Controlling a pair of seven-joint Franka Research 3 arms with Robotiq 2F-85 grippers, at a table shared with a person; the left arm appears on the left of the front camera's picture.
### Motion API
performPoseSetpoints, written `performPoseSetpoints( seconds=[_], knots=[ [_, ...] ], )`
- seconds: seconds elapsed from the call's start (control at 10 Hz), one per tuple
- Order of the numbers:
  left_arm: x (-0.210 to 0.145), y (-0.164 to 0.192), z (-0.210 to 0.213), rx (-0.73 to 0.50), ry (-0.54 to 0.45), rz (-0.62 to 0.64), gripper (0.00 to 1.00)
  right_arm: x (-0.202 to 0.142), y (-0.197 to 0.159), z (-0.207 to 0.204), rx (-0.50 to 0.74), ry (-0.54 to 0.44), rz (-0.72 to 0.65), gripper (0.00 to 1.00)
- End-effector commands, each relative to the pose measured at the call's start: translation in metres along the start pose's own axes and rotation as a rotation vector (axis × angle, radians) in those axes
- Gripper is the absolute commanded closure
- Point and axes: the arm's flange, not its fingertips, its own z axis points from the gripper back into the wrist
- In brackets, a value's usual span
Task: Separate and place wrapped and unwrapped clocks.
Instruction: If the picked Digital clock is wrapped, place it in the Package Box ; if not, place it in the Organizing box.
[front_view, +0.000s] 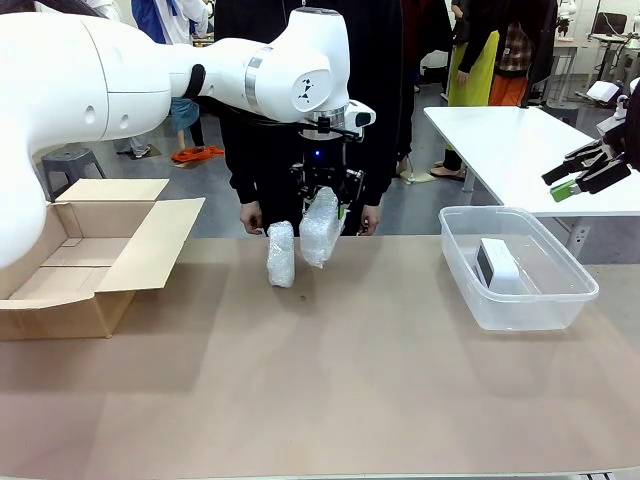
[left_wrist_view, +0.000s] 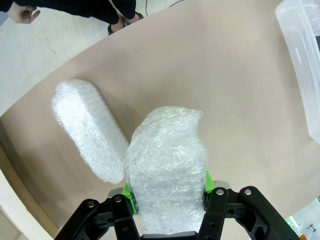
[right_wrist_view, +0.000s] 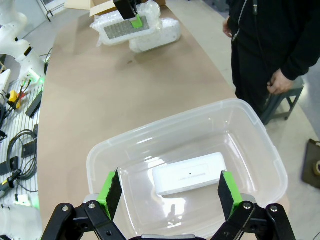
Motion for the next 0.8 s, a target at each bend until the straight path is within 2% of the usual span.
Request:
performPoseSetpoints(
  seconds=[0.0,0.7],
  knots=[
    [-0.009,0.012,0.008,-0.005,-0.013,-0.001,0.47,0.001,0.001,-0.002,-0.01,0.005,-0.007,0.0],
    [-0.043,0.054,0.015,0.049,0.05,-0.061,0.47,0.001,0.001,-0.002,-0.01,0.005,-0.007,0.0]
  ],
)
